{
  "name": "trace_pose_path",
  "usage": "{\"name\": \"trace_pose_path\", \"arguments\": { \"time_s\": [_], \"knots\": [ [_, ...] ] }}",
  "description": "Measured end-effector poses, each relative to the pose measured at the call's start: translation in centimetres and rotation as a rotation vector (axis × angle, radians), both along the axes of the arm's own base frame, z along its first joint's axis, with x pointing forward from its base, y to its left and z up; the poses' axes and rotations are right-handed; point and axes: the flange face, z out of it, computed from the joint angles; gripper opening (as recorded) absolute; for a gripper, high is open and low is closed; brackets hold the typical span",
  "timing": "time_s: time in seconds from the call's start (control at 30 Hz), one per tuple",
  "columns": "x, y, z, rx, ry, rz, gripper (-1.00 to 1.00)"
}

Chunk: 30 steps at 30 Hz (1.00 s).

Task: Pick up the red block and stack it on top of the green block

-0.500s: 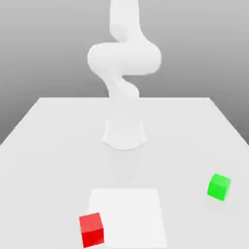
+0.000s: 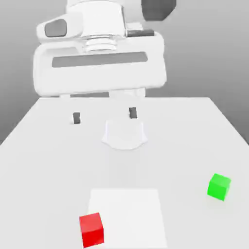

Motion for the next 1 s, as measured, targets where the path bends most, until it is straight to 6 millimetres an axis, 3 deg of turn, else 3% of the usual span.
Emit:
{"name": "trace_pose_path", "arguments": {
  "time_s": [0.13,0.3,0.47,0.5,0.73,0.9,1.0],
  "knots": [
    [0.0,-1.2,-7.5,-0.029,0.109,0.037,0.00],
    [-1.6,-2.7,-16.4,-0.078,0.244,0.087,0.00],
    [-2.2,-3.2,-23.4,-0.097,0.284,0.105,0.00],
    [-2.3,-3.3,-24.7,-0.096,0.286,0.105,-1.00],
    [-2.3,-3.3,-25.0,-0.096,0.287,0.105,-1.00],
    [-2.4,-2.8,-19.7,-0.096,0.287,0.112,-1.00],
    [-2.6,2.9,-18.6,-0.103,0.285,0.205,-1.00]
  ]
}}
